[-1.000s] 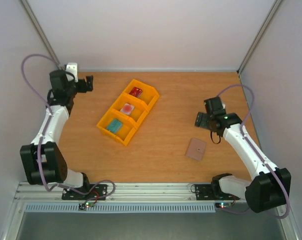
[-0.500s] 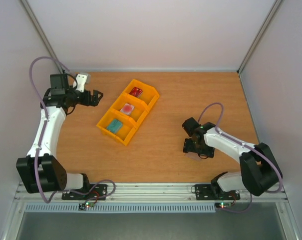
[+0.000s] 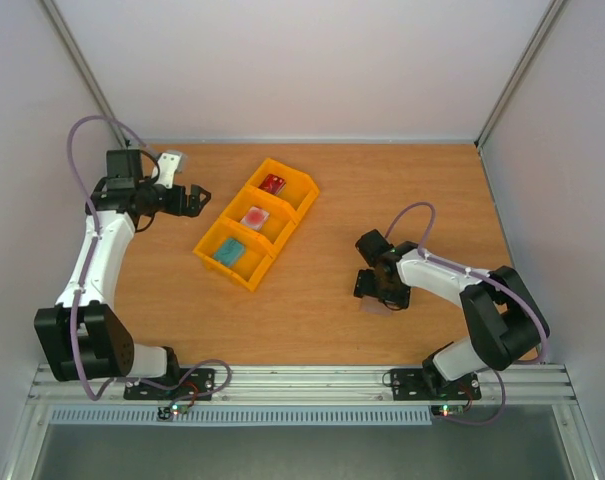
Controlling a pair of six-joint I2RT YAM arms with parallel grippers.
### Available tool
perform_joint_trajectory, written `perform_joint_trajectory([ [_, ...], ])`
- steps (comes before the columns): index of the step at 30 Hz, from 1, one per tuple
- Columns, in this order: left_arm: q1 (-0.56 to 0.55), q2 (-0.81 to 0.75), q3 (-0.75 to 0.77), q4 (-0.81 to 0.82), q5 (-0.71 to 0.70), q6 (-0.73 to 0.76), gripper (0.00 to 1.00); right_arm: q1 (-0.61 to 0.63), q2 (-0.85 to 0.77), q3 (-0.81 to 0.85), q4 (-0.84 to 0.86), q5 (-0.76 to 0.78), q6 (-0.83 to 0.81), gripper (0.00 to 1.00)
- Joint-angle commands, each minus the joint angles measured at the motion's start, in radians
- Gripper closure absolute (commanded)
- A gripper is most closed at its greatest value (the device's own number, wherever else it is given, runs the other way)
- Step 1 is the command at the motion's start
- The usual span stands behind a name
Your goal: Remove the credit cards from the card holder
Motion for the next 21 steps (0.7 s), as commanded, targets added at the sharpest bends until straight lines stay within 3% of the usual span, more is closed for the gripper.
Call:
perform_joint_trajectory([
  [1,-0.005,0.011,0.004,-0.008,0.004,0.019,0.01,0.010,0.061,-0.034,0.016,-0.002,-0.014,0.15],
  [10,-0.023,0.011,0.017,-0.043,0.013,0.032,0.01,0.016,0.024,0.010,0.011,-0.018,-0.075,0.29],
  [16,-0.053,0.009,0.068,-0.109,0.062,0.032,0.01,0.044,-0.180,0.021,0.096,-0.067,-0.125,0.32],
  [21,-0.090,0.004,0.161,-0.199,0.204,0.018,0.03,0.080,-0.342,0.048,0.265,-0.159,-0.180,0.37],
])
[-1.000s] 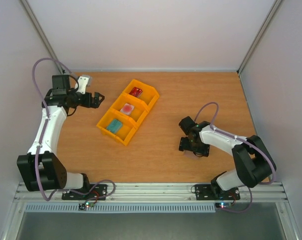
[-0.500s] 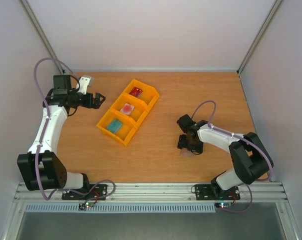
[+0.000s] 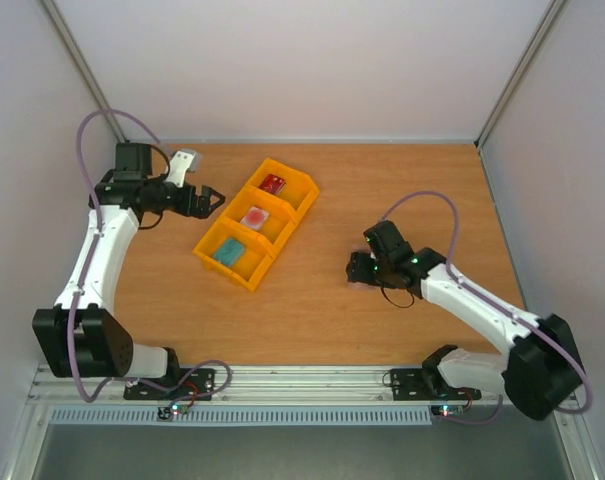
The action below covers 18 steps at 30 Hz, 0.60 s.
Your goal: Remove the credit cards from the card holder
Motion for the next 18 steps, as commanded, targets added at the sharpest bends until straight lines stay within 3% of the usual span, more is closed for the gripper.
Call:
perform_joint_trajectory([
  [1,-0.032,-0.005,0.123,-0.103,0.179,-0.012,0.04,0.065,-0.130,0.048,0.214,-0.080,-0.086,0.37],
  [8,-0.145,-0.055,0.273,-0.184,0.452,-0.136,0.10,0.298,-0.108,0.245,0.459,0.056,-0.344,0.38],
  [11,-0.213,-0.050,0.294,-0.242,0.464,-0.211,0.01,0.368,-0.048,0.309,0.541,0.083,-0.418,0.38],
  [18,-0.281,-0.075,0.282,-0.308,0.454,-0.168,0.01,0.404,0.049,0.390,0.605,0.040,-0.412,0.38],
])
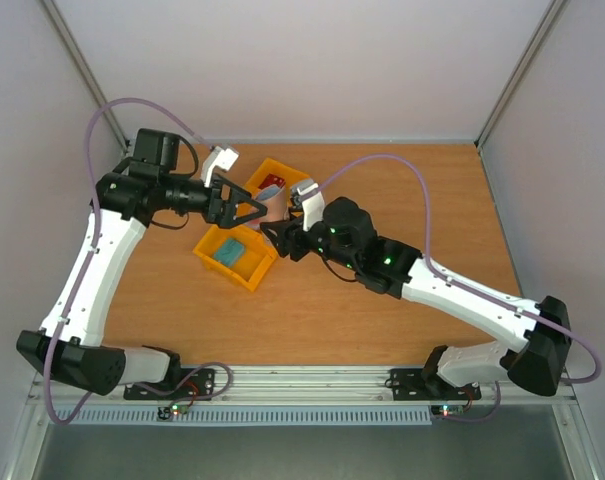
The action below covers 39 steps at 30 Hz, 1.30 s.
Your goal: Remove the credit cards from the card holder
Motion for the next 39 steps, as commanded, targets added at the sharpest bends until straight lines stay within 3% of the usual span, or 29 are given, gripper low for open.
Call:
perform_joint_trajectory([
  [1,-0.014,-0.021,-0.002,-0.054,0.055,-0.010,0.01,0.008,0.037,0.037,0.081,0.008,-0.030,0.39],
  [4,-0.026,-0.025,-0.022,-0.012,0.069,-0.028,0.01,0.008,0.051,0.064,0.051,0.009,-0.030,0.39],
  [8,-0.048,0.005,-0.023,0.054,-0.045,-0.069,0.01,0.033,0.063,0.077,0.051,-0.003,-0.067,0.39],
  [10,-0.057,0.023,-0.023,0.064,-0.075,-0.072,0.07,0.059,0.067,0.084,0.046,0.008,-0.109,0.39],
  [12,-0.060,0.035,-0.023,0.058,-0.087,-0.063,0.20,0.069,0.064,0.082,0.046,0.025,-0.120,0.39],
  [17,-0.060,0.025,-0.020,0.008,-0.008,-0.019,0.82,0.070,0.050,0.060,0.026,0.063,-0.122,0.40],
  [19,-0.061,0.012,-0.025,-0.019,0.022,-0.003,0.99,0.070,0.040,0.044,0.012,0.063,-0.123,0.38],
  [21,-0.061,0.008,-0.019,-0.054,0.020,0.015,1.00,0.070,0.021,0.024,-0.005,0.054,-0.139,0.32],
  [24,-0.061,0.001,-0.017,-0.098,-0.005,0.047,1.00,0.067,-0.028,0.001,-0.059,0.022,-0.190,0.03],
  [28,-0.061,-0.007,0.010,-0.146,-0.076,0.124,1.00,0.023,-0.145,-0.049,-0.181,-0.094,-0.260,0.02],
  [33,-0.061,-0.017,0.126,-0.312,-0.067,0.277,1.00,-0.106,-0.281,-0.060,-0.332,-0.482,-0.290,0.02],
  [36,-0.060,-0.045,0.172,-0.437,-0.039,0.412,1.00,-0.110,-0.249,-0.014,-0.374,-0.576,-0.309,0.02],
  [39,-0.066,-0.127,0.140,-0.433,-0.037,0.507,1.00,-0.109,-0.147,0.079,-0.415,-0.623,-0.302,0.01],
])
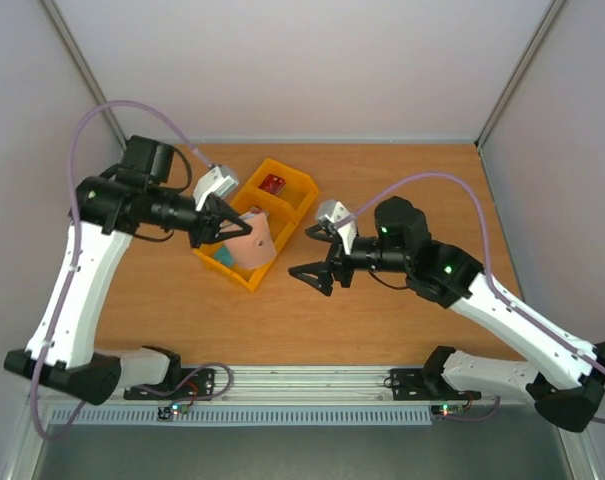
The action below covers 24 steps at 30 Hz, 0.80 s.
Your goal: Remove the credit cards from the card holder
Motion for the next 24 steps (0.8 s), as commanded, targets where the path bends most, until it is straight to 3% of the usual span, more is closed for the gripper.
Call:
perform_joint_trajectory([
  [1,-0.010,-0.141,-0.015,-0.066,0.034,0.196,1.00,0.002,0.139,0.132,-0.114,-0.234,-0.037,0.02],
  [3,-0.017,-0.199,-0.061,0.023,0.037,0.191,1.00,0.011,0.178,0.172,-0.095,-0.330,-0.049,0.02],
  [8,-0.020,-0.275,-0.147,0.148,0.118,0.225,1.00,0.019,0.218,0.209,-0.055,-0.364,-0.093,0.01],
  [14,-0.022,-0.245,-0.147,0.071,0.150,0.289,1.00,0.074,0.290,0.270,-0.111,-0.435,-0.194,0.02],
  [18,-0.045,-0.224,-0.126,0.014,0.171,0.355,1.00,0.079,0.368,0.327,-0.152,-0.394,-0.238,0.02],
  [21,-0.050,-0.222,-0.141,0.009,0.221,0.352,1.00,0.079,0.399,0.362,-0.177,-0.449,-0.295,0.10],
  [24,-0.049,-0.229,-0.152,0.010,0.250,0.335,1.00,0.077,0.399,0.369,-0.202,-0.491,-0.325,0.28],
])
